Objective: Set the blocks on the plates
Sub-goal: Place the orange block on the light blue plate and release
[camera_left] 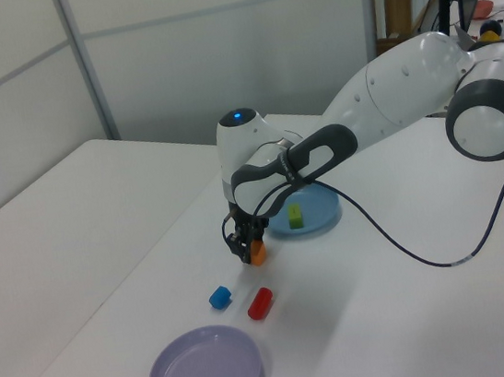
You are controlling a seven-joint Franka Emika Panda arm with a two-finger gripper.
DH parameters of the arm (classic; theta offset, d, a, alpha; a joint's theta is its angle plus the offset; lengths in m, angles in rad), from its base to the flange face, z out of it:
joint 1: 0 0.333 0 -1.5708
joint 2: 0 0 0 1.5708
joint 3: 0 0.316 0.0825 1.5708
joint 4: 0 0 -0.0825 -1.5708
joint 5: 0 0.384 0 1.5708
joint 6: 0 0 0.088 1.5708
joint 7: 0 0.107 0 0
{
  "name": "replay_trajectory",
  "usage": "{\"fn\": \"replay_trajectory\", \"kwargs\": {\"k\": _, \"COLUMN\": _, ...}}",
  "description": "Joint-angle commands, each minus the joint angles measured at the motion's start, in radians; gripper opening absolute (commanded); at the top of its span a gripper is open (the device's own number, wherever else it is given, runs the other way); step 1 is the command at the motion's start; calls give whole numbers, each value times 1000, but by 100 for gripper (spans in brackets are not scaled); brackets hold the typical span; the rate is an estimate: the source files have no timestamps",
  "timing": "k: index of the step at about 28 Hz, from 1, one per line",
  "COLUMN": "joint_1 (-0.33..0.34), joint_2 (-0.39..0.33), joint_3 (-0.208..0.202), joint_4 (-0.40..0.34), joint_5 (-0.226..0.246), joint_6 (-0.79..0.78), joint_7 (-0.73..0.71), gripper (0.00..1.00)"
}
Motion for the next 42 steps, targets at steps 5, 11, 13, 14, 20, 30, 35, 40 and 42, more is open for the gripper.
{"fn": "replay_trajectory", "kwargs": {"k": 5, "joint_1": -67, "joint_2": -118, "joint_3": -20, "joint_4": -9, "joint_5": 27, "joint_6": -87, "joint_7": -71, "gripper": 9}}
{"fn": "replay_trajectory", "kwargs": {"k": 11, "joint_1": -89, "joint_2": -126, "joint_3": -71, "joint_4": -9, "joint_5": 101, "joint_6": -79, "joint_7": -169, "gripper": 9}}
{"fn": "replay_trajectory", "kwargs": {"k": 13, "joint_1": -90, "joint_2": -118, "joint_3": -100, "joint_4": -7, "joint_5": 104, "joint_6": -75, "joint_7": -190, "gripper": 10}}
{"fn": "replay_trajectory", "kwargs": {"k": 14, "joint_1": -92, "joint_2": -117, "joint_3": -109, "joint_4": -4, "joint_5": 105, "joint_6": -69, "joint_7": -201, "gripper": 10}}
{"fn": "replay_trajectory", "kwargs": {"k": 20, "joint_1": -122, "joint_2": -55, "joint_3": -119, "joint_4": 20, "joint_5": 148, "joint_6": 29, "joint_7": -230, "gripper": 11}}
{"fn": "replay_trajectory", "kwargs": {"k": 30, "joint_1": -122, "joint_2": -18, "joint_3": -114, "joint_4": 17, "joint_5": 159, "joint_6": 103, "joint_7": -218, "gripper": 16}}
{"fn": "replay_trajectory", "kwargs": {"k": 35, "joint_1": -122, "joint_2": -9, "joint_3": -113, "joint_4": 17, "joint_5": 159, "joint_6": 103, "joint_7": -218, "gripper": 77}}
{"fn": "replay_trajectory", "kwargs": {"k": 40, "joint_1": -113, "joint_2": 0, "joint_3": -109, "joint_4": 19, "joint_5": 153, "joint_6": 105, "joint_7": -220, "gripper": 100}}
{"fn": "replay_trajectory", "kwargs": {"k": 42, "joint_1": -113, "joint_2": -5, "joint_3": -109, "joint_4": 20, "joint_5": 156, "joint_6": 103, "joint_7": -218, "gripper": 100}}
